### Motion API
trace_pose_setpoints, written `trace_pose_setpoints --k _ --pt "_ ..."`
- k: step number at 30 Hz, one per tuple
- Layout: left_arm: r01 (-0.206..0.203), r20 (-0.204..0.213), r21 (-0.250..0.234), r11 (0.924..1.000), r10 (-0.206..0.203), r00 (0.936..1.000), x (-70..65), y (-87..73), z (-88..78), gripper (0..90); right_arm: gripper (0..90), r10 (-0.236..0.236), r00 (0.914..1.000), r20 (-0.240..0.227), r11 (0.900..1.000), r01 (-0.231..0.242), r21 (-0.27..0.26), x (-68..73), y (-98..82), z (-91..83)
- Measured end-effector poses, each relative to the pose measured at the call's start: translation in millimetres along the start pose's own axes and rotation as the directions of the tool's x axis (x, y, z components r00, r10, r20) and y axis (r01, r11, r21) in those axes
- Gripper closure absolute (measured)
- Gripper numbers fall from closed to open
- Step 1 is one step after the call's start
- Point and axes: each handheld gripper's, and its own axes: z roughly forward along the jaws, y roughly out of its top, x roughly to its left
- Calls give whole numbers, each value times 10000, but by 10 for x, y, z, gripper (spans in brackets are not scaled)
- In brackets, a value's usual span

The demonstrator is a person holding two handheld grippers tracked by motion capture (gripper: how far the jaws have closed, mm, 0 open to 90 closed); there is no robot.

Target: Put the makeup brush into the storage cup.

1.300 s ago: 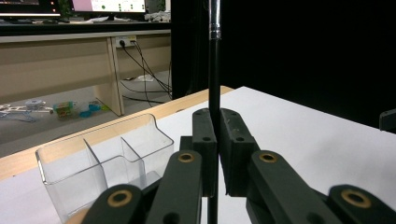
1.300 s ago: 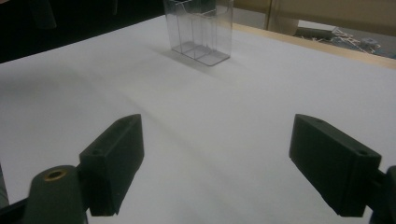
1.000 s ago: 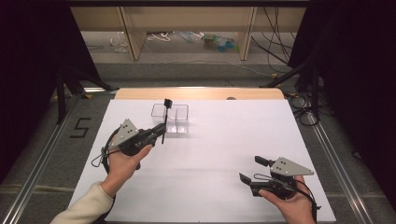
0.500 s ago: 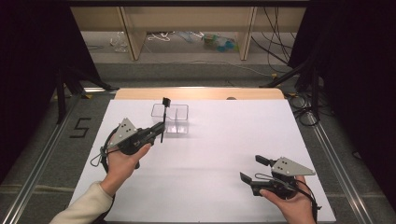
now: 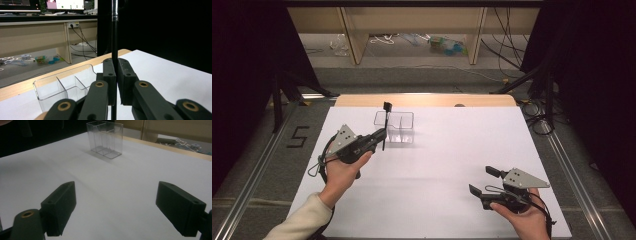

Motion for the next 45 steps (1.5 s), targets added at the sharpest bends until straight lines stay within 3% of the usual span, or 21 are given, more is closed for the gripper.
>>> trace_pose_setpoints --k 2,4,5,7,8,10,15,16,17,21,22,23,25,29,45 --pt "14 -10 -10 10000 -14 10000 2 1 4 853 177 -151 9999 20 9995 152 -291 -13 -6 22" --pt "144 -24 -18 9999 -144 9999 2 -1 10 853 177 -164 9999 29 9994 165 -295 -13 -7 23" --pt "44 -44 -14 10000 -44 10000 10 1 10 853 177 -189 9997 120 9998 188 71 -12 5 -12" --pt "27 -65 -44 10000 -28 10000 19 3 16 853 177 -185 9998 118 9998 184 79 -12 4 -12" --pt "22 -82 -39 10000 -23 10000 22 5 17 853 177 -172 9998 61 9996 173 -201 -14 -4 13" --pt "30 -110 -41 10000 -31 9999 30 8 19 853 177 -185 9998 121 9998 184 75 -12 5 -11" --pt "29 -194 -50 10000 -30 9998 55 10 29 853 177 -146 9999 29 9994 147 -298 -13 -6 22" --pt "29 -194 -50 10000 -30 9998 55 10 29 853 177 -146 9999 29 9994 147 -298 -13 -6 22" --pt "39 -223 -55 10000 -40 9997 59 12 30 853 177 -179 9998 126 9998 178 75 -13 5 -11" --pt "0 -271 -85 10000 -3 9996 75 20 40 853 177 -171 9998 135 9999 171 15 -12 3 -6" --pt "18 -281 -104 9999 -21 9996 80 22 44 853 177 -134 9999 4 9994 134 -303 -12 -5 22" --pt "9 -312 -106 9999 -12 9995 88 25 50 853 177 -167 9998 93 9998 168 -105 -13 0 5" --pt "39 -328 -119 9999 -43 9995 90 27 55 853 177 -153 9999 50 9995 154 -292 -13 -5 22" --pt "131 -389 -168 9998 -137 9991 105 40 78 853 177 -184 9998 92 9998 186 -116 -14 -1 11" --pt "12 -502 -250 9997 -25 9987 147 68 105 853 178 -153 9999 47 9995 154 -259 -14 -5 23"
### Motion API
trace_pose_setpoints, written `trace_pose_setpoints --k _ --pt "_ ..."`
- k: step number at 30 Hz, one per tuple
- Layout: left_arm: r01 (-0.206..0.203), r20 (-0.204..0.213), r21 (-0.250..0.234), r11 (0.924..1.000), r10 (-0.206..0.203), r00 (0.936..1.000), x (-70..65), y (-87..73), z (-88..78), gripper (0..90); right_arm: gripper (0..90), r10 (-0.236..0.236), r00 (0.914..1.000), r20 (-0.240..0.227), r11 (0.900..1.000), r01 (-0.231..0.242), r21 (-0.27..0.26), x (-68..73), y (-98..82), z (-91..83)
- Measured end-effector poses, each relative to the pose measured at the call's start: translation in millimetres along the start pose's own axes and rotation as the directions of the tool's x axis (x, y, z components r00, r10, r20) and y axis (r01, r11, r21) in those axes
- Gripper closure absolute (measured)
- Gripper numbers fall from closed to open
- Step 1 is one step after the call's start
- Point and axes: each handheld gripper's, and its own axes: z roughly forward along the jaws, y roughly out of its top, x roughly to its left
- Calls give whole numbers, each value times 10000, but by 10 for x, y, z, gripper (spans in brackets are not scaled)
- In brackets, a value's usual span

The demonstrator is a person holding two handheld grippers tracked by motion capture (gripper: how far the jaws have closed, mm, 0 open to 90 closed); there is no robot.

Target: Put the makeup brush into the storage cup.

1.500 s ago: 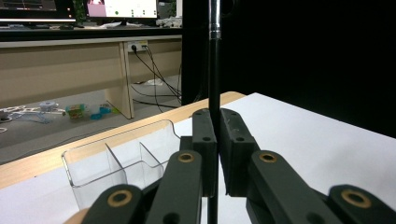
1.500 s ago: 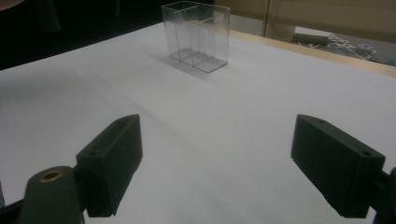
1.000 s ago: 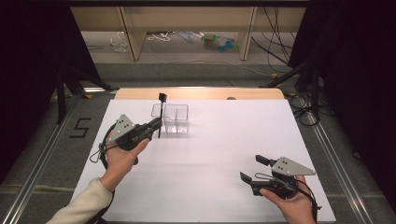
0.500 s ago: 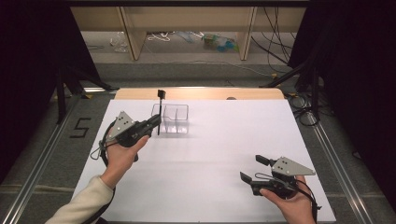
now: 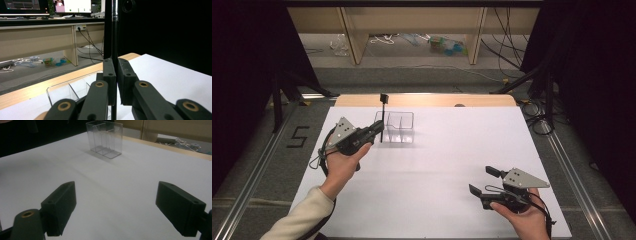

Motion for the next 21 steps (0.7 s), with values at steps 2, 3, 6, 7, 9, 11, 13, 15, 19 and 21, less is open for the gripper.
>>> trace_pose_setpoints --k 2,3,6,7,9,11,13,15,19,21 --pt "28 -30 2 10000 -28 10000 4 1 2 853 178 3 10000 -10 10000 -3 -4 0 -1 0" --pt "112 -39 -2 9999 -112 9999 4 -1 5 853 178 -4 10000 3 10000 4 5 -1 0 -1" --pt "23 -46 25 10000 -23 10000 16 0 7 853 179 8 10000 -21 10000 -8 -5 0 -1 1" --pt "50 -56 15 10000 -50 10000 18 0 9 853 179 8 10000 -21 10000 -8 -5 0 -1 1" --pt "41 -66 19 10000 -41 10000 24 1 12 853 179 -8 10000 10 10000 8 -3 -1 0 1" --pt "56 -92 -11 10000 -56 9999 27 5 17 853 179 6 10000 -16 10000 -6 -4 -1 -1 1" --pt "115 -91 -17 9999 -115 9999 32 7 20 853 179 11 10000 -16 10000 -11 -1 0 -1 2" --pt "128 -111 -50 9999 -129 9999 40 11 27 853 179 5 10000 -16 10000 -5 -7 0 -1 2" --pt "62 -134 -30 10000 -62 9999 54 17 35 853 179 9 10000 -14 10000 -9 -2 -1 -1 3" --pt "70 -139 -24 10000 -71 9999 56 18 39 853 179 12 10000 -13 10000 -12 -1 0 -1 2"
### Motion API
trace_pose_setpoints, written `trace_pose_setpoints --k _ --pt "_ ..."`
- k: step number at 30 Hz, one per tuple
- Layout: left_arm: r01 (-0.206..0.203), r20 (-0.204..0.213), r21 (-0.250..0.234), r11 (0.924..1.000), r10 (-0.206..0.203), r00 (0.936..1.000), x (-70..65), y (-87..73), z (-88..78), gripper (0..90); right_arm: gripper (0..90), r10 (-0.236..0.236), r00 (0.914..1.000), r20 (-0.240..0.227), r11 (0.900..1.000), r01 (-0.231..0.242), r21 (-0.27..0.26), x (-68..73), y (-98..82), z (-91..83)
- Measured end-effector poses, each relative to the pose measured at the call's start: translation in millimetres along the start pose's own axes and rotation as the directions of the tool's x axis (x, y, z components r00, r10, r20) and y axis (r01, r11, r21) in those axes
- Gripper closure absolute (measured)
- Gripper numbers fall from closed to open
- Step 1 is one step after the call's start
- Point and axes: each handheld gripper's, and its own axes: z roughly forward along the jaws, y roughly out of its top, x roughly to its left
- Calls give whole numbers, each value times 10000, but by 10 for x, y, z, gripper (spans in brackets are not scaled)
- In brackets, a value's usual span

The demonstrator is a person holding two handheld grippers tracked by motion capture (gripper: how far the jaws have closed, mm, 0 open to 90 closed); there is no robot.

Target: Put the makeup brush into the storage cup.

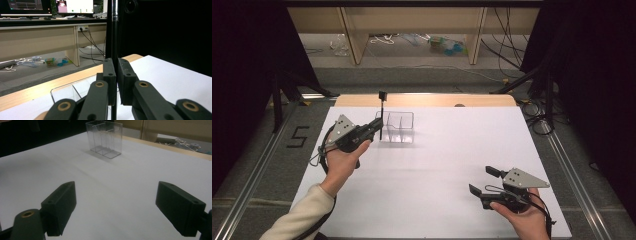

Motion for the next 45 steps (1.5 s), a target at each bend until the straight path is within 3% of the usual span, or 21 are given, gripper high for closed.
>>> trace_pose_setpoints --k 24,27,28,45 --pt "42 -122 -6 10000 -43 9999 52 13 49 853 180 221 9997 -64 9996 -220 159 8 0 -8" --pt "50 -134 -13 10000 -50 9999 56 16 55 853 180 13 10000 37 10000 -13 17 -4 -2 -1" --pt "64 -122 -24 10000 -64 9999 60 15 59 853 180 279 9996 -86 9994 -277 192 10 0 -9" --pt "155 -254 -21 9999 -156 9996 105 15 91 853 181 163 9999 18 9994 -164 290 3 1 -17"
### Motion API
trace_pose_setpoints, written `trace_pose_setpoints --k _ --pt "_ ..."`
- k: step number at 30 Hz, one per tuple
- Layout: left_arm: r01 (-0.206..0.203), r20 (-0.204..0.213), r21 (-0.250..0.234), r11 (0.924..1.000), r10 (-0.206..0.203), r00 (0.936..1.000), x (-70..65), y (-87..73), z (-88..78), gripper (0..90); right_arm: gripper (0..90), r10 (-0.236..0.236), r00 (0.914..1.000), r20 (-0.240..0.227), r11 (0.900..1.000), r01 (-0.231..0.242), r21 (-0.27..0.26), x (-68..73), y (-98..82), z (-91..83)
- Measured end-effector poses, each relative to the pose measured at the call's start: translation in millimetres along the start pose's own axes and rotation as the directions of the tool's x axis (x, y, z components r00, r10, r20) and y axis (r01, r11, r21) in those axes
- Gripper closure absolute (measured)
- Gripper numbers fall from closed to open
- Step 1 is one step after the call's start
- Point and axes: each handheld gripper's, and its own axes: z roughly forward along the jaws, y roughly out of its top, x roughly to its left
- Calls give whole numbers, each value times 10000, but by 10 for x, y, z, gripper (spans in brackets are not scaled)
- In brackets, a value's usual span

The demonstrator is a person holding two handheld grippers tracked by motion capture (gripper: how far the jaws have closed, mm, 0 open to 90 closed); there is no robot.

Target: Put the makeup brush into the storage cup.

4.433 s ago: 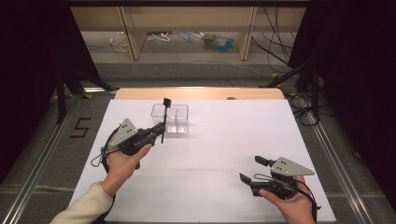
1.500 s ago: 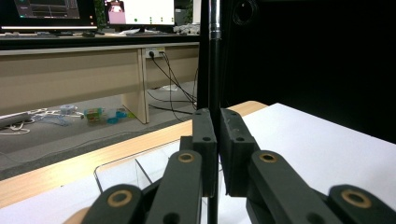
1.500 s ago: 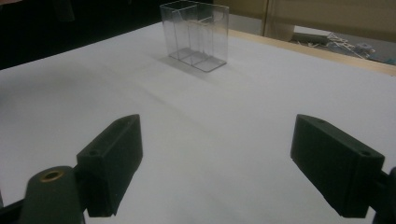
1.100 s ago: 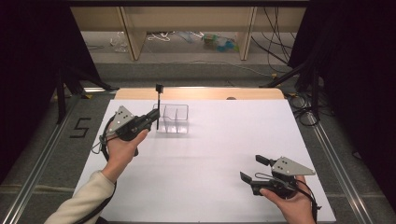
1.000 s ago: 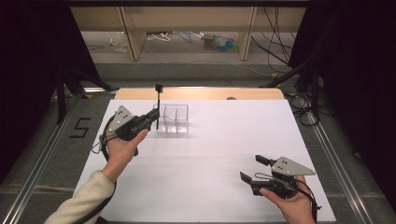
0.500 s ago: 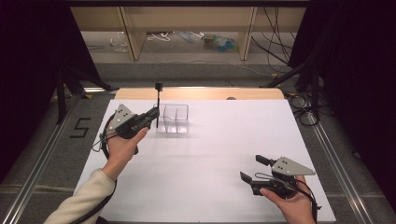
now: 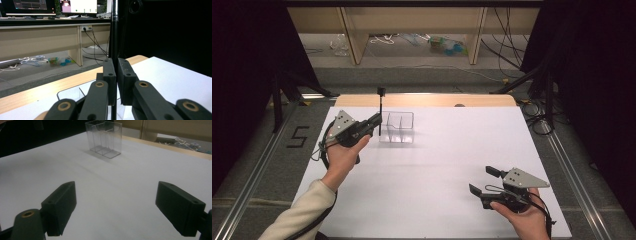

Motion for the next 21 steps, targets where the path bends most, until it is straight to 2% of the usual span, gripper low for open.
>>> trace_pose_setpoints --k 14,15,16,21 --pt "-45 -15 -15 10000 45 10000 20 17 24 853 181 2 10000 1 10000 -2 -9 -4 -1 0" --pt "-50 -12 -10 10000 50 10000 22 18 26 853 181 57 10000 -76 9998 -59 -181 -2 -7 17" --pt "-34 1 -1 10000 34 10000 22 19 29 853 181 8 10000 8 10000 -8 1 -3 -1 1" --pt "-7 -14 -47 10000 7 10000 25 25 41 853 181 75 10000 -50 9999 -75 -85 0 -5 9"
